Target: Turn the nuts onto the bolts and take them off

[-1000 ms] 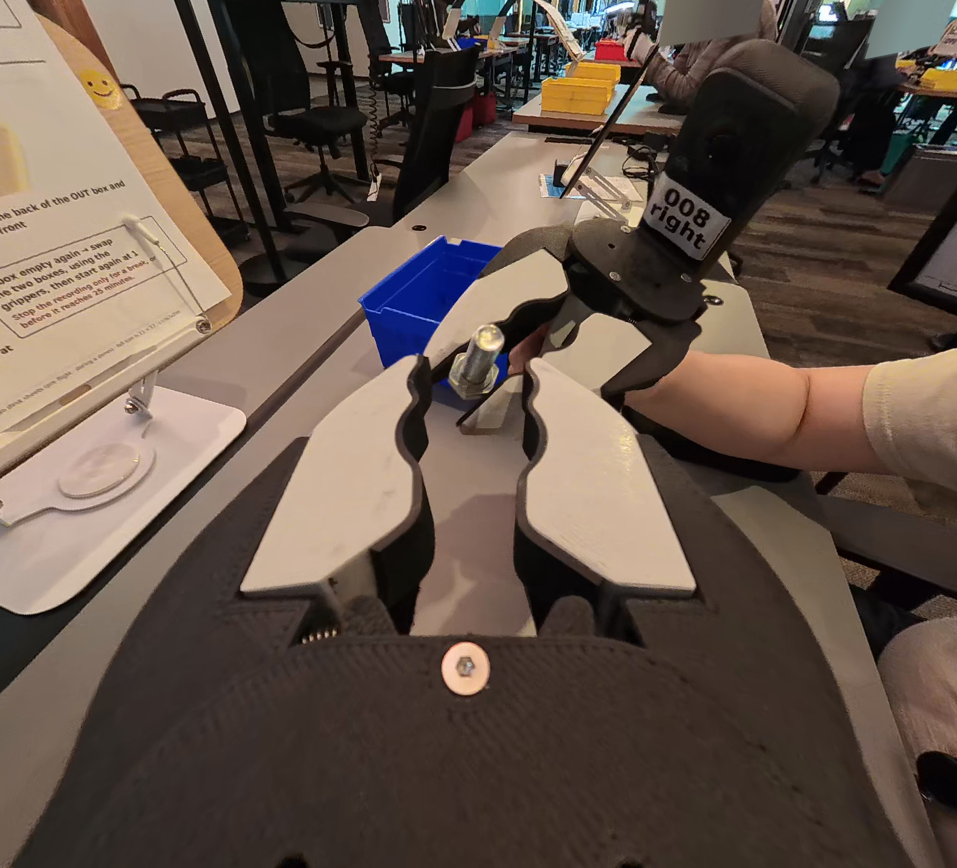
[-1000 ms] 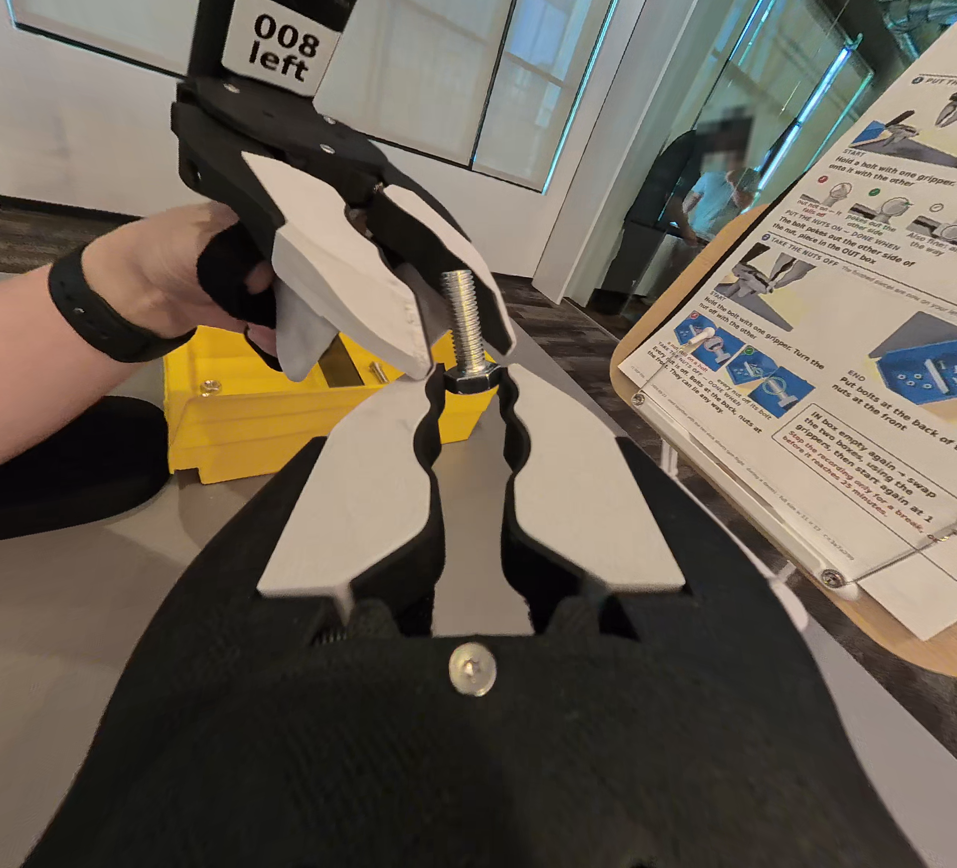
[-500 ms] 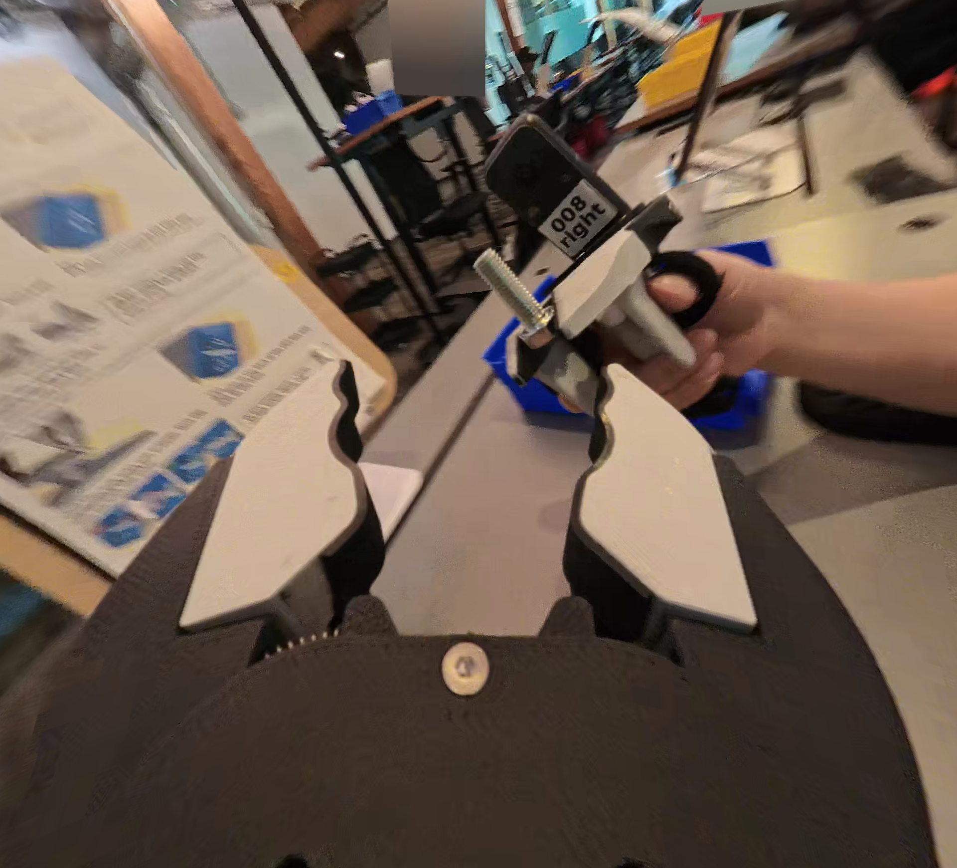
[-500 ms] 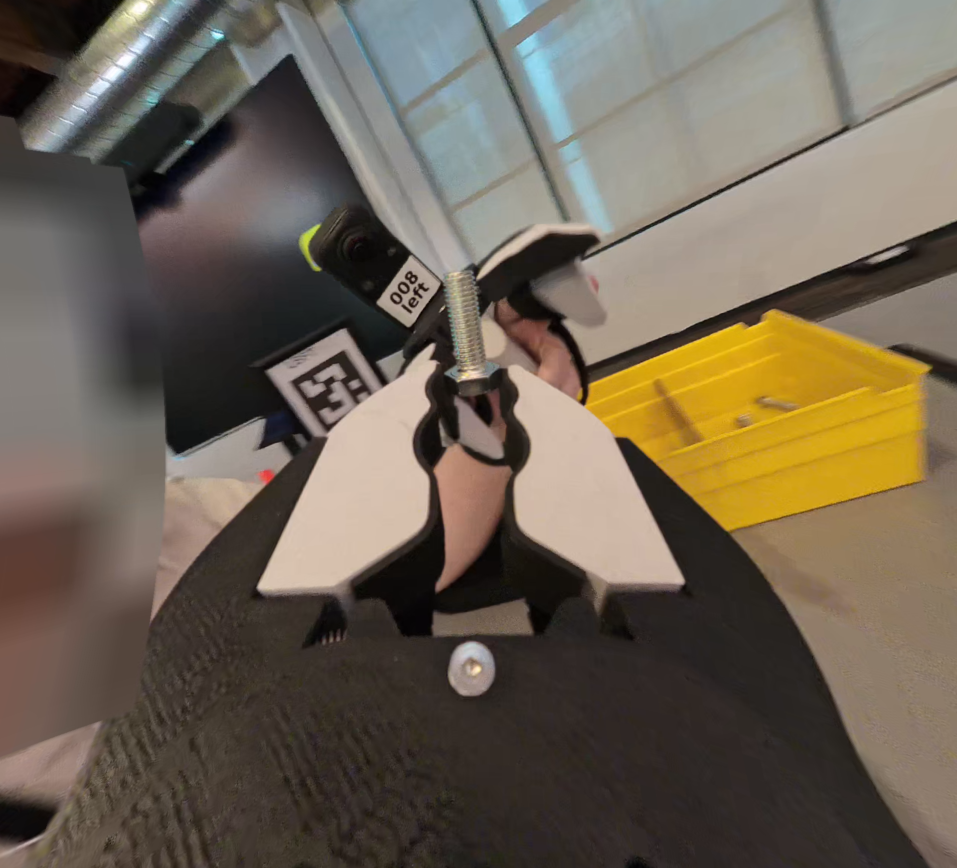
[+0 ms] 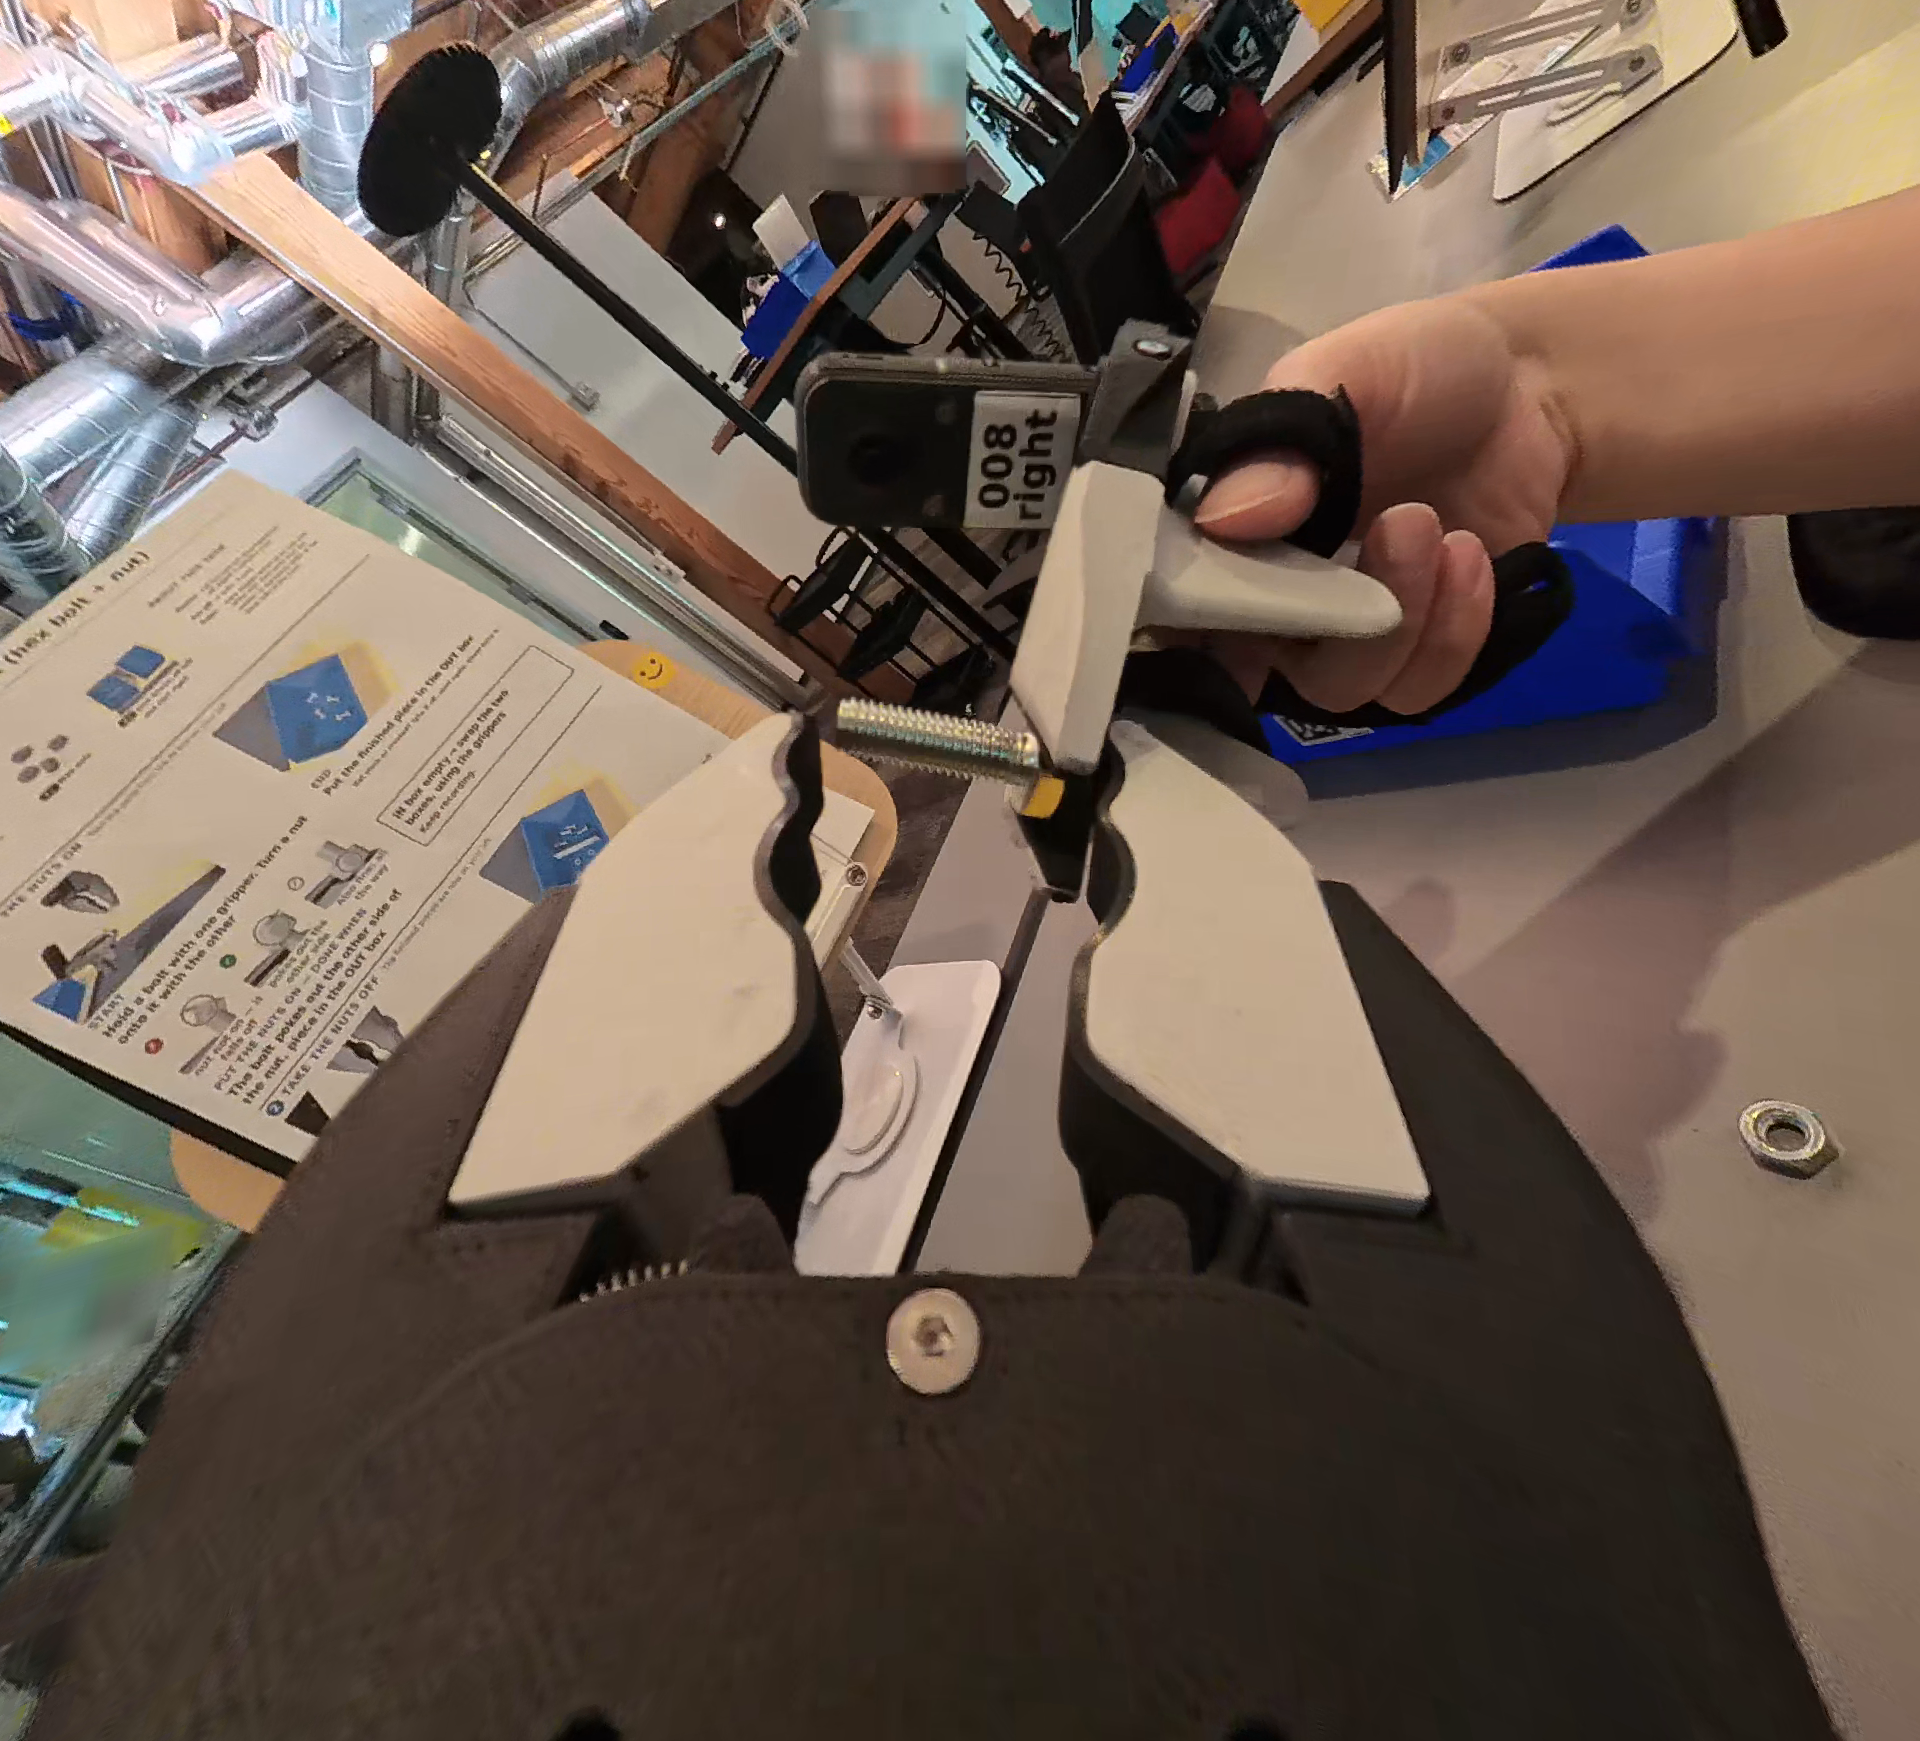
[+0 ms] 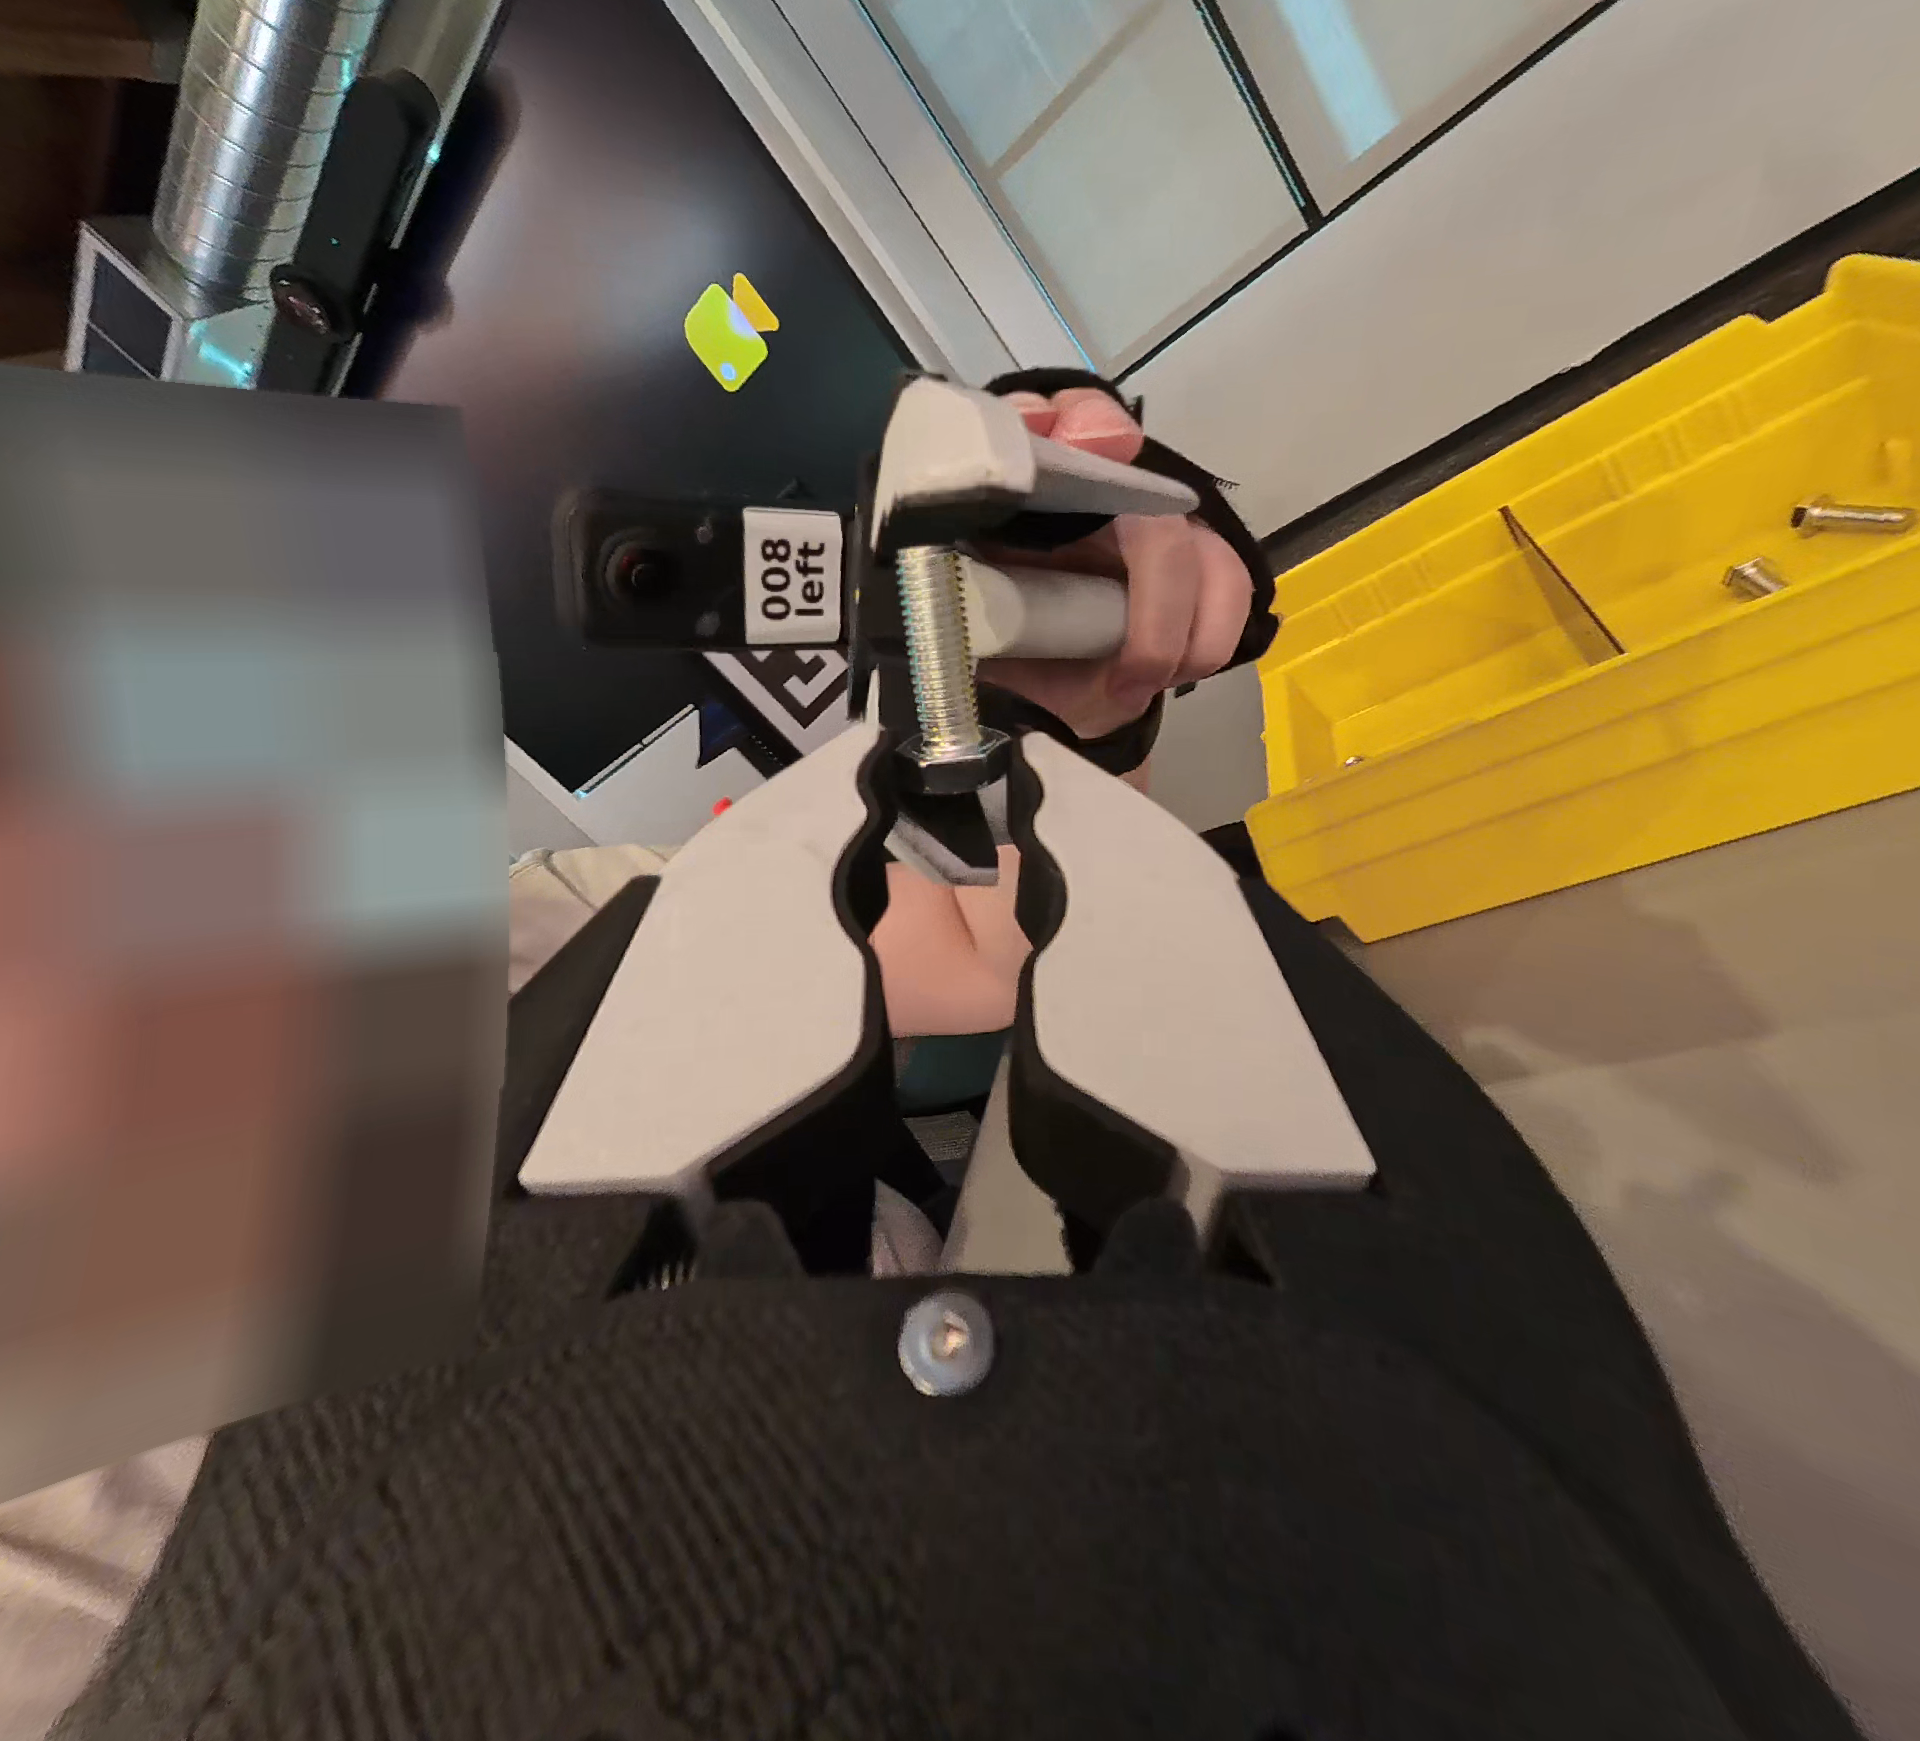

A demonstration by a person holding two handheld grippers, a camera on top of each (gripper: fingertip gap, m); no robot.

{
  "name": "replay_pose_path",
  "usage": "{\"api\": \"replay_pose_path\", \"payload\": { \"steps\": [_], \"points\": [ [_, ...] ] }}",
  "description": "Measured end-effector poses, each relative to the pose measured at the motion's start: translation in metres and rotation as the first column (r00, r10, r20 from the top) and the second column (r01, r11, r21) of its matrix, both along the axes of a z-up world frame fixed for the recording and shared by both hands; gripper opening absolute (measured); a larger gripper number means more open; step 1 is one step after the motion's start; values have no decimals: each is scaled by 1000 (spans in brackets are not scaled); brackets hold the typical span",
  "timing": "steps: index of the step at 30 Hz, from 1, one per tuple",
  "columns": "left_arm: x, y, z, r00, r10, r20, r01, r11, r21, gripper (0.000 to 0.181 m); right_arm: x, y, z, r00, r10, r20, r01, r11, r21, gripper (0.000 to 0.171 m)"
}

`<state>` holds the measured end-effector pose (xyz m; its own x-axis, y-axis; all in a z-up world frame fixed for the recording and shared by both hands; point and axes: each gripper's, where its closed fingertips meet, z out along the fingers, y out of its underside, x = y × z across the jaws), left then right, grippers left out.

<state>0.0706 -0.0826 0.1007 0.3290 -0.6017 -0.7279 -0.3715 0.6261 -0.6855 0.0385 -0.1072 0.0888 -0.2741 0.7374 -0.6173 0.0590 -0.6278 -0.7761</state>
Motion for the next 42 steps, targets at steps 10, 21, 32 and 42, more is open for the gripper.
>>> {"api": "replay_pose_path", "payload": {
  "steps": [10,21,32,42],
  "points": [
    [2,-16,-2,996,-79,-29,79,997,-9,42,7,-10,4,998,-25,53,13,977,212,45],
    [11,-24,-18,987,-125,-105,117,990,-77,42,11,-6,5,996,-40,78,23,978,207,10],
    [0,-12,6,961,-173,215,267,787,-556,60,35,12,41,932,-344,-114,337,706,623,10],
    [24,-28,-1,934,-266,239,356,763,-539,39,30,-7,40,951,-276,-136,282,607,743,11]
  ]
}}
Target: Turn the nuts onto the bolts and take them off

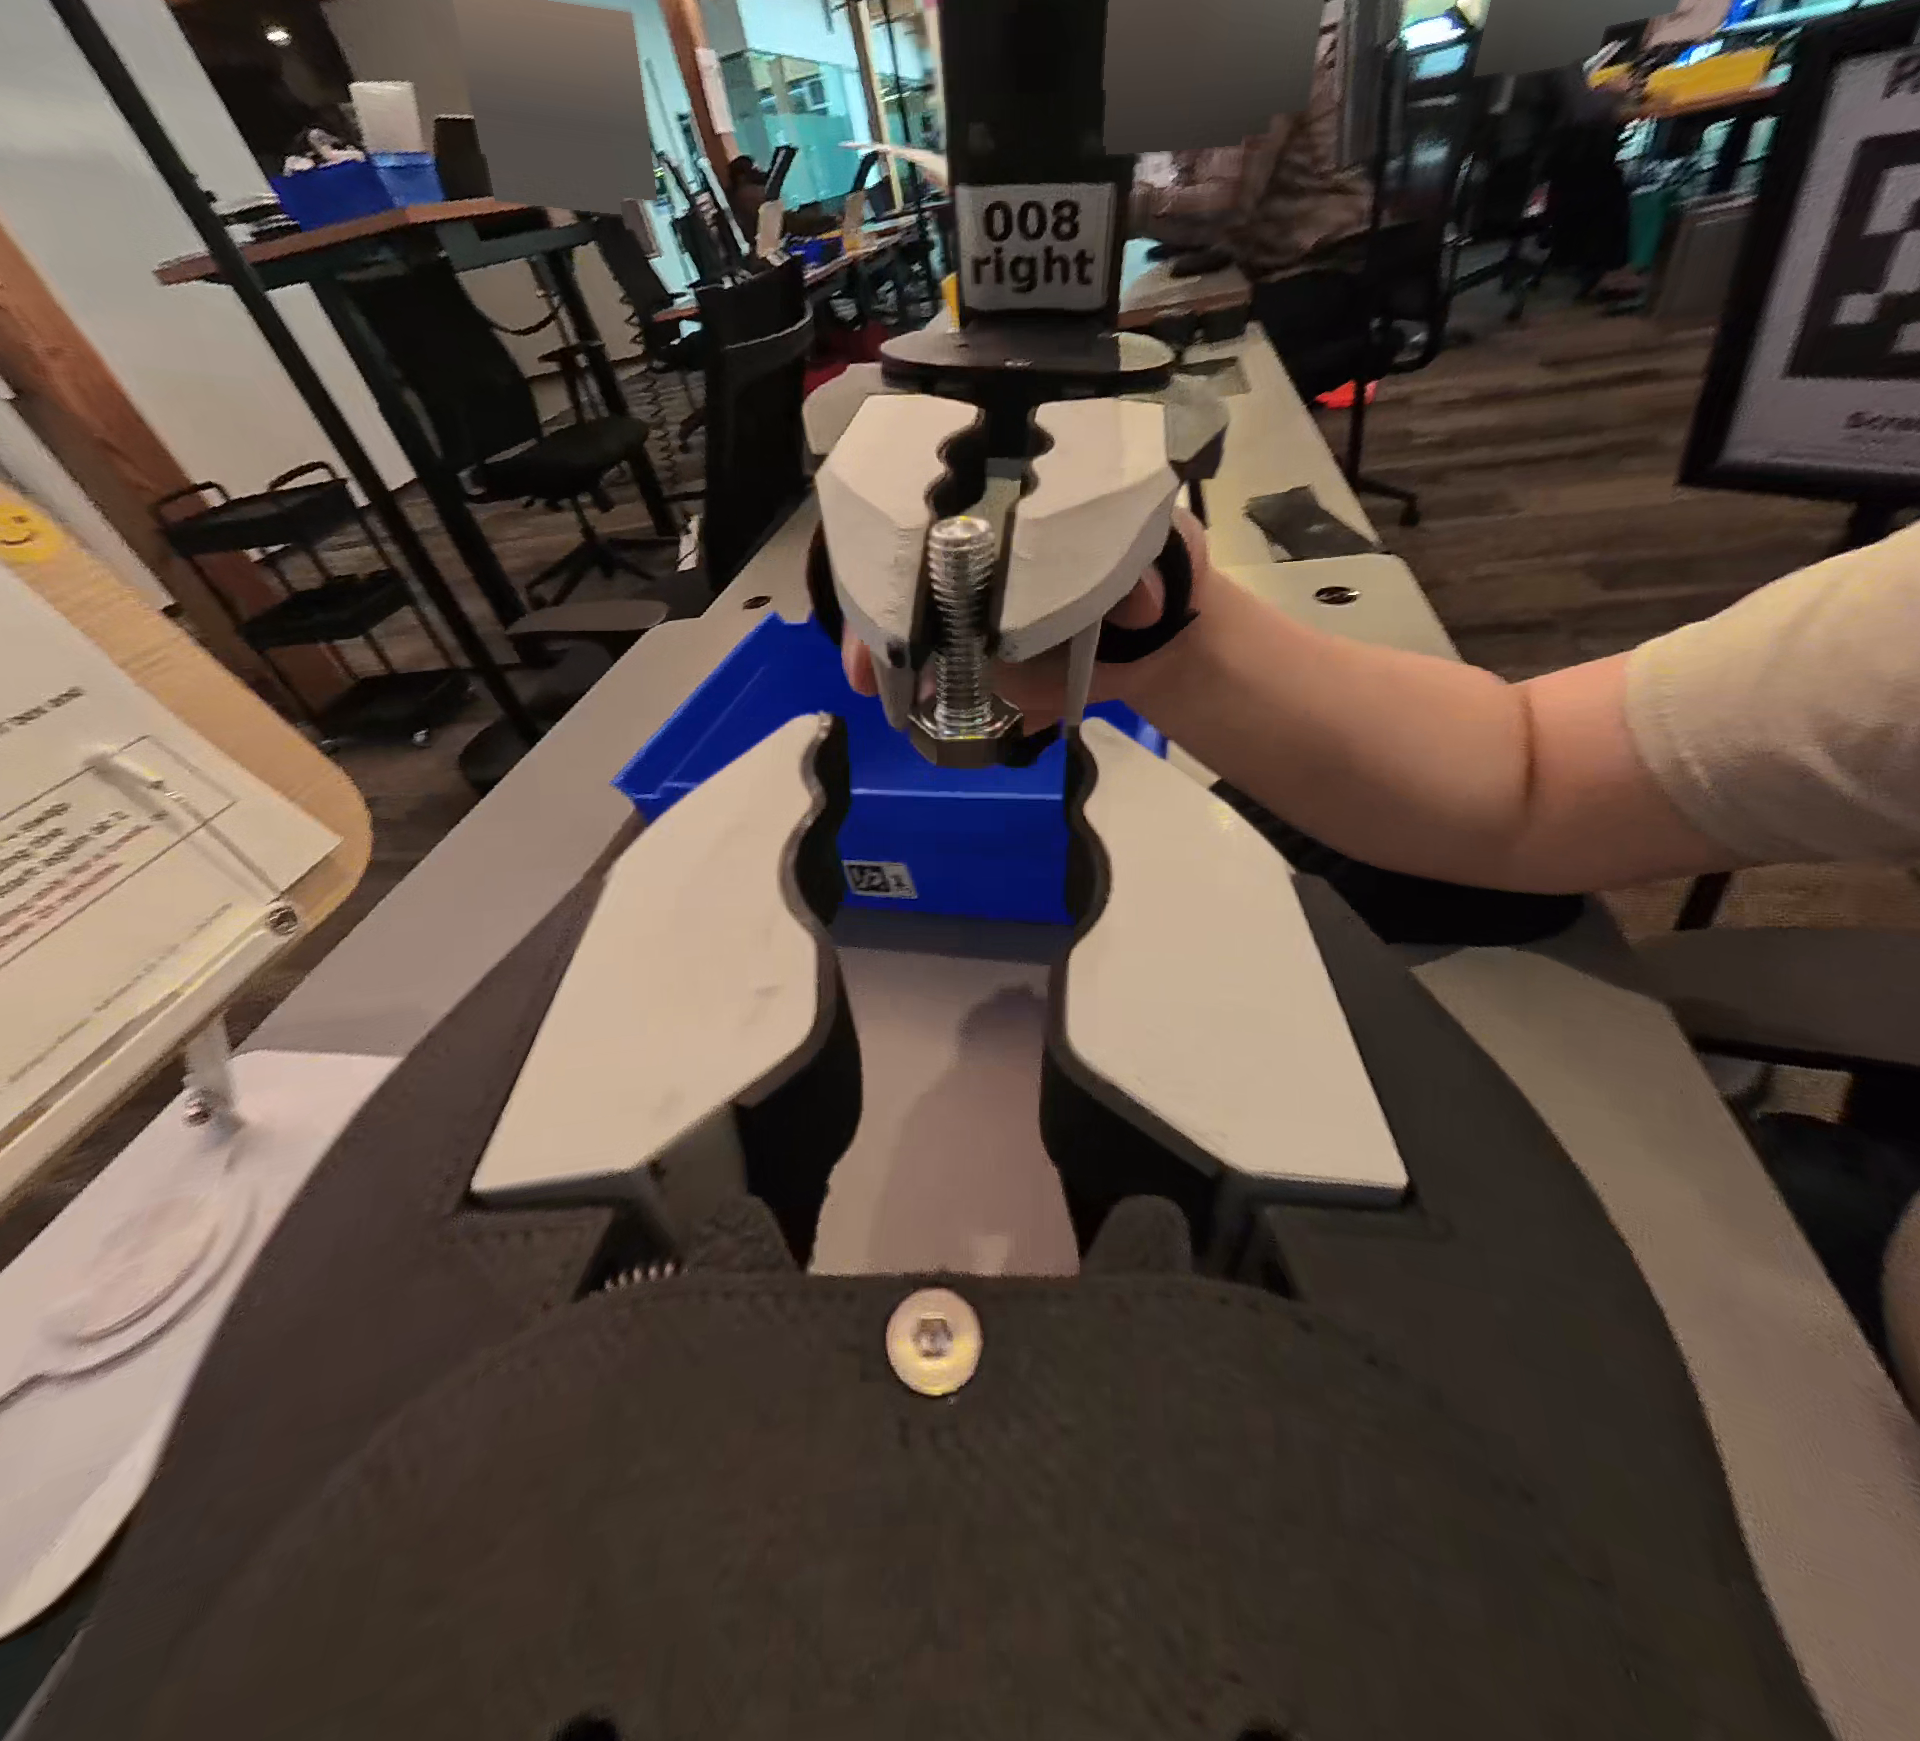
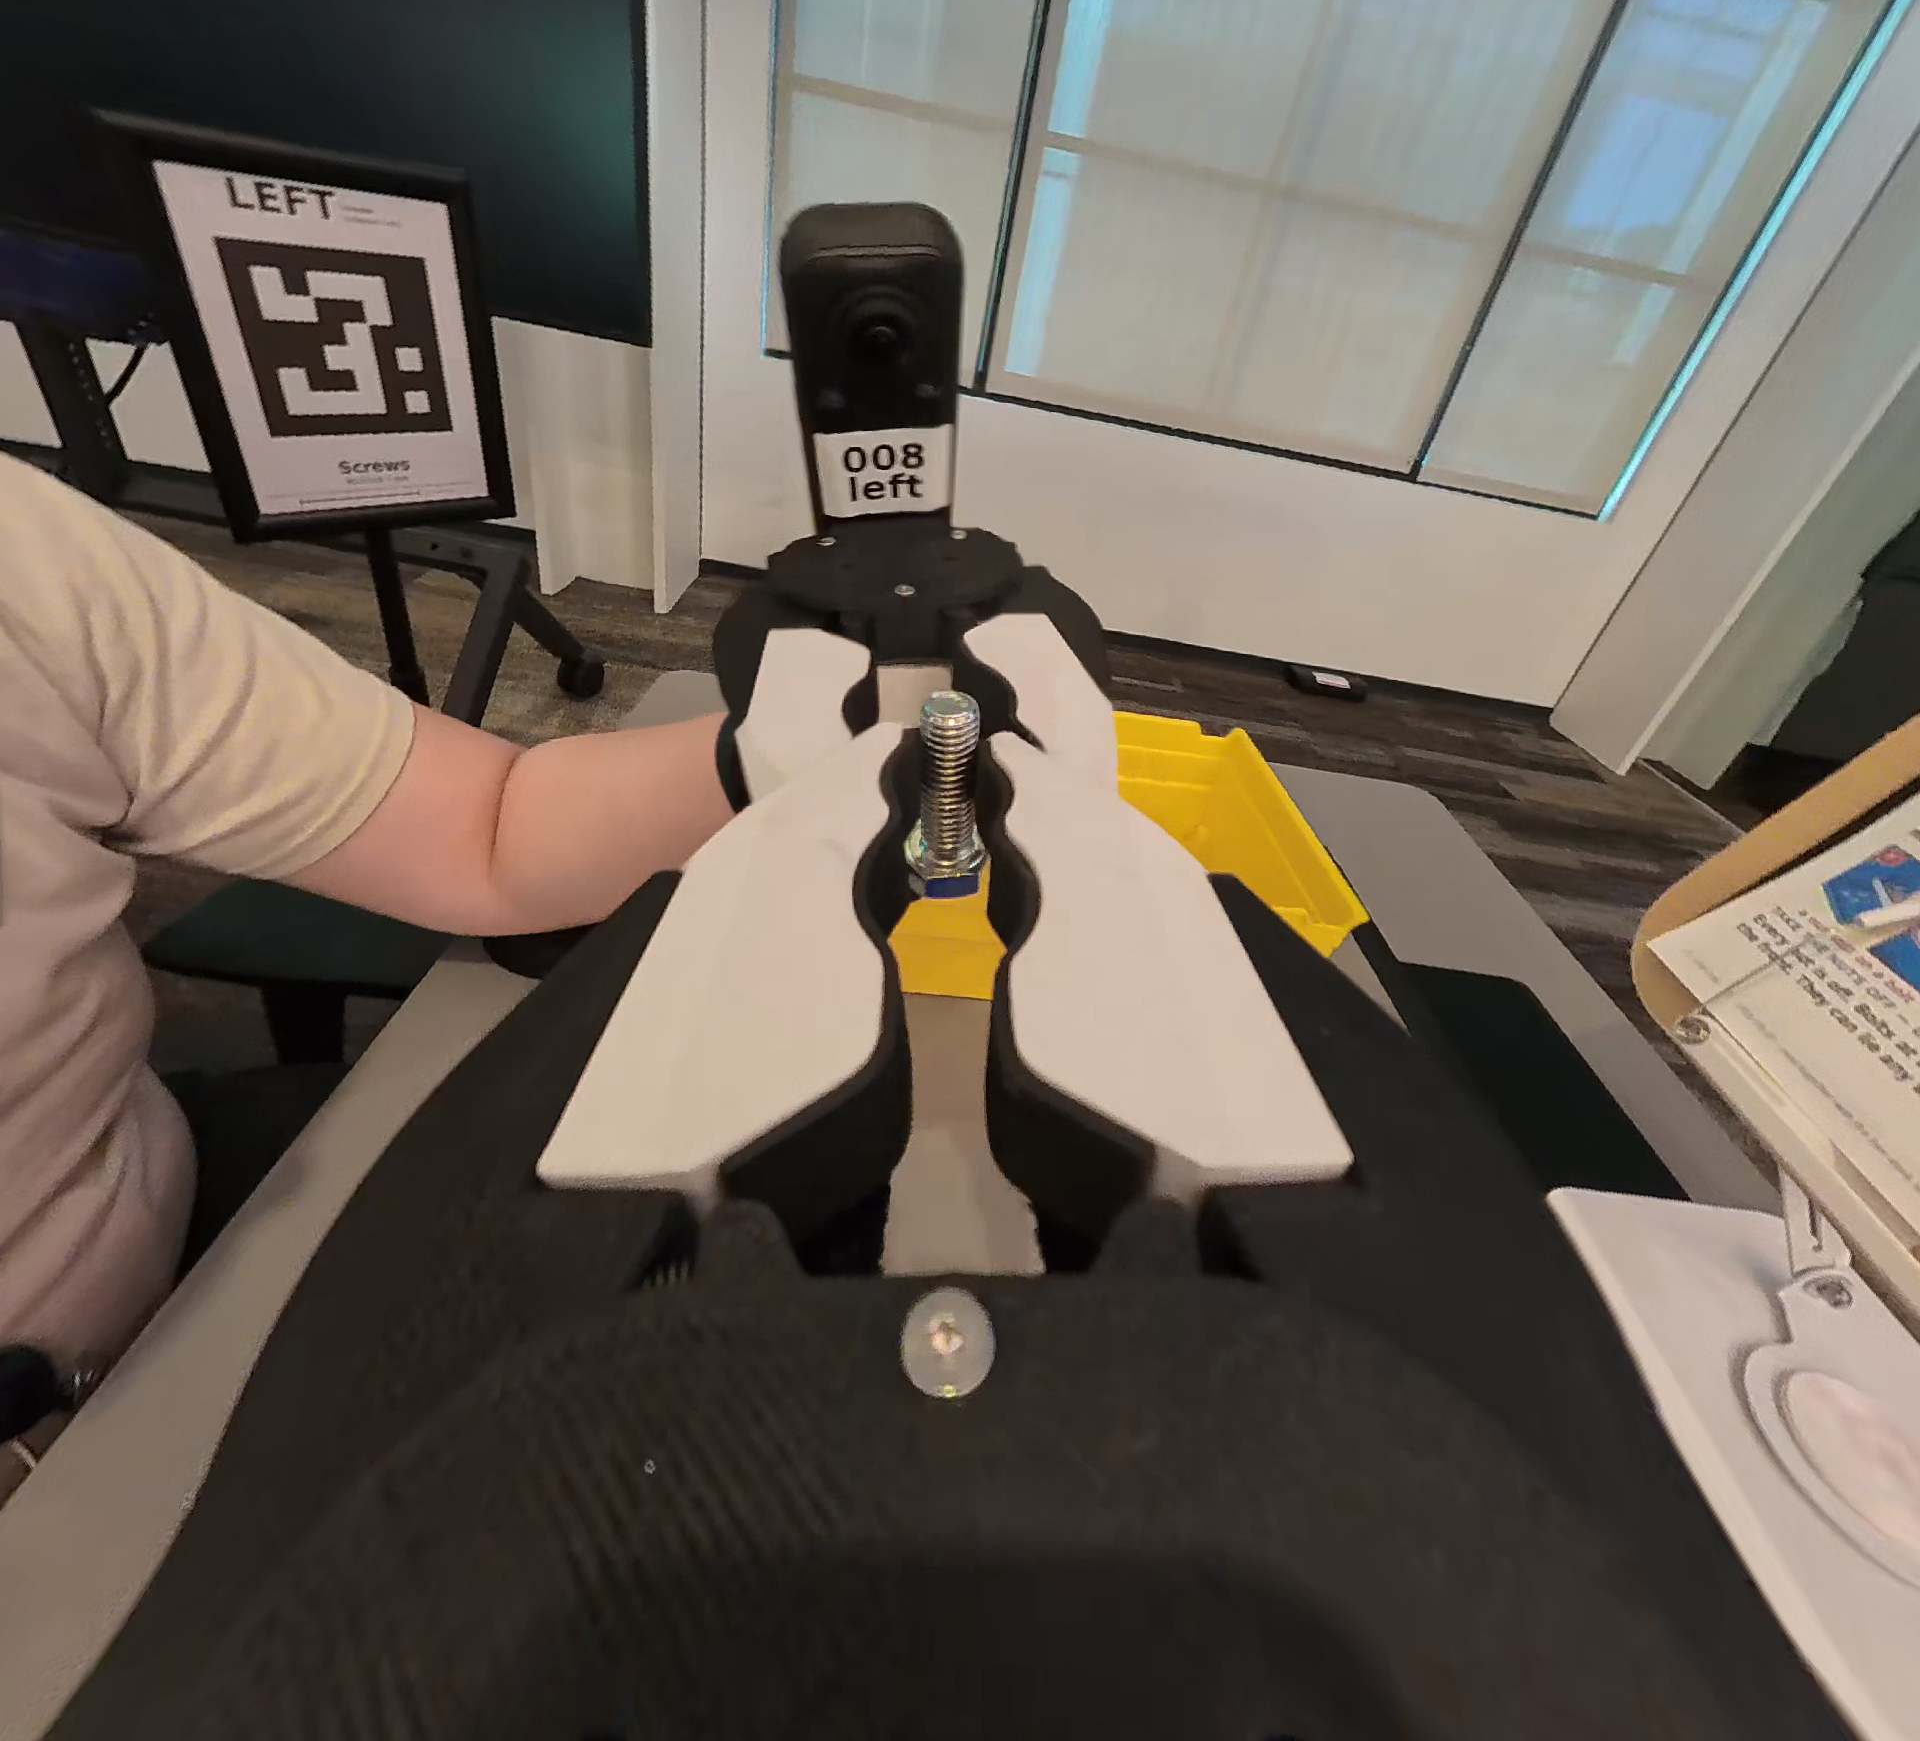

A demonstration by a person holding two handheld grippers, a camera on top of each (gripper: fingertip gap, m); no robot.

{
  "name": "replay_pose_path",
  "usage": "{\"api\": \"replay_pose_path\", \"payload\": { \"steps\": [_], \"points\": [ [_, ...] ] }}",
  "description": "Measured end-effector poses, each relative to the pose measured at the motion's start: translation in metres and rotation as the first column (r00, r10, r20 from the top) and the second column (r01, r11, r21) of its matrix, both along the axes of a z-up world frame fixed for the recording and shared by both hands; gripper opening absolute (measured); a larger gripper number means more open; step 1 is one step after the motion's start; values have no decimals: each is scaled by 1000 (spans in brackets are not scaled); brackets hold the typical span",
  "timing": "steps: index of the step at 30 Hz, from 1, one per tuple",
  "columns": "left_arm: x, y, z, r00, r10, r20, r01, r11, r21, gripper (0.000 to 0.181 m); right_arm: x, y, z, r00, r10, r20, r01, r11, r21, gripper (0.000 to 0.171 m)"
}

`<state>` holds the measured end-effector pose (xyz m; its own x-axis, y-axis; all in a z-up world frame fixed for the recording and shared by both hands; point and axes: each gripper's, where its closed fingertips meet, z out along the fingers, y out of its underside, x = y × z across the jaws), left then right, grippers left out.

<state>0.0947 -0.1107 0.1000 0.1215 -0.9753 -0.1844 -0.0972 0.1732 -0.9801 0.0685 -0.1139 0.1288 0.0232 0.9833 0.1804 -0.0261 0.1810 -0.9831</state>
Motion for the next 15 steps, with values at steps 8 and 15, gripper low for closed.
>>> {"api": "replay_pose_path", "payload": {
  "steps": [8,15],
  "points": [
    [5,-17,-6,994,-105,-23,105,994,6,27,2,-21,-4,993,112,28,-113,991,74,11],
    [7,-23,-3,991,-135,1,135,990,32,23,5,-24,-3,990,140,19,-141,986,90,11]
  ]
}}
